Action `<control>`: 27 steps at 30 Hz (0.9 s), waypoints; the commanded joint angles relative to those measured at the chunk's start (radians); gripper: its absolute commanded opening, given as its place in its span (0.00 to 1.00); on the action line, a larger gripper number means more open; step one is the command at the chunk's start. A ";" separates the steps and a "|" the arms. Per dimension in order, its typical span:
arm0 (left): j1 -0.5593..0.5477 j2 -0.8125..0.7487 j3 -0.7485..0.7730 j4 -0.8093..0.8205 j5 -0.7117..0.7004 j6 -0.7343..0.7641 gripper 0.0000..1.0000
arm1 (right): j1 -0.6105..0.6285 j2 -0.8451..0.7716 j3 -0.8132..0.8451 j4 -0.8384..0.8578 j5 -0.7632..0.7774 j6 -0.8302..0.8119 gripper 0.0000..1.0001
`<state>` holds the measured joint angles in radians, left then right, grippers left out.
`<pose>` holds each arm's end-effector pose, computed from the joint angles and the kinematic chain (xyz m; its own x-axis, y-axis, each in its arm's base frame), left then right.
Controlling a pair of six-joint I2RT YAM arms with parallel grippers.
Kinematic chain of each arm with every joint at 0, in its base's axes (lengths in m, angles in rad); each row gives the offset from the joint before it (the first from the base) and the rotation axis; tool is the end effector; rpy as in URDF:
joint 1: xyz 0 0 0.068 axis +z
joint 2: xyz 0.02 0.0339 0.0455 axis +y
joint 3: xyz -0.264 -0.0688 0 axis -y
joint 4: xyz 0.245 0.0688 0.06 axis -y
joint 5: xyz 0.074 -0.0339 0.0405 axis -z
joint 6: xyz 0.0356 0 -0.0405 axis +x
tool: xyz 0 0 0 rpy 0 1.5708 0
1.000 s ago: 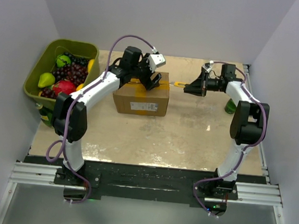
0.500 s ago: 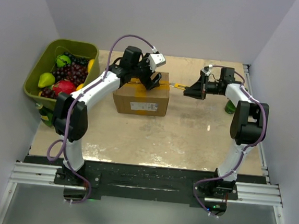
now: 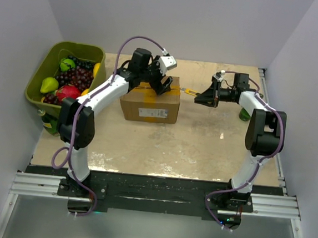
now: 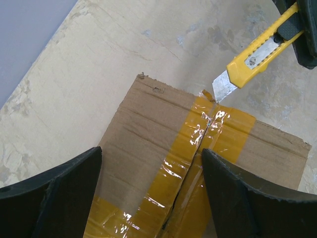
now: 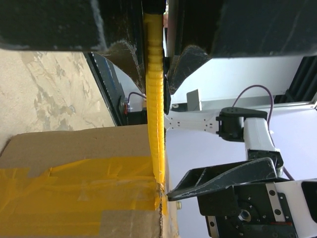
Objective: Unpack the express box
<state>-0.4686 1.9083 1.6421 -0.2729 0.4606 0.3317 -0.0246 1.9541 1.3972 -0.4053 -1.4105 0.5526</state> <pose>0.3947 -0.2176 0.3017 -0.1905 0.4234 -0.8857 0.8534 0.5173 0.0637 0.4047 0.0252 0.2144 -0.9922 0.1082 -0.0615 -0.0464 0.1370 0.9895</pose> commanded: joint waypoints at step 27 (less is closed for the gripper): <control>0.001 0.087 0.007 -0.051 -0.077 0.047 0.86 | 0.051 -0.176 -0.194 0.057 -0.176 0.187 0.00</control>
<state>-0.4683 1.9179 1.6520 -0.2707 0.4572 0.3328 0.0032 1.8500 1.2274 -0.2516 -1.4330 0.7841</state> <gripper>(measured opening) 0.863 0.187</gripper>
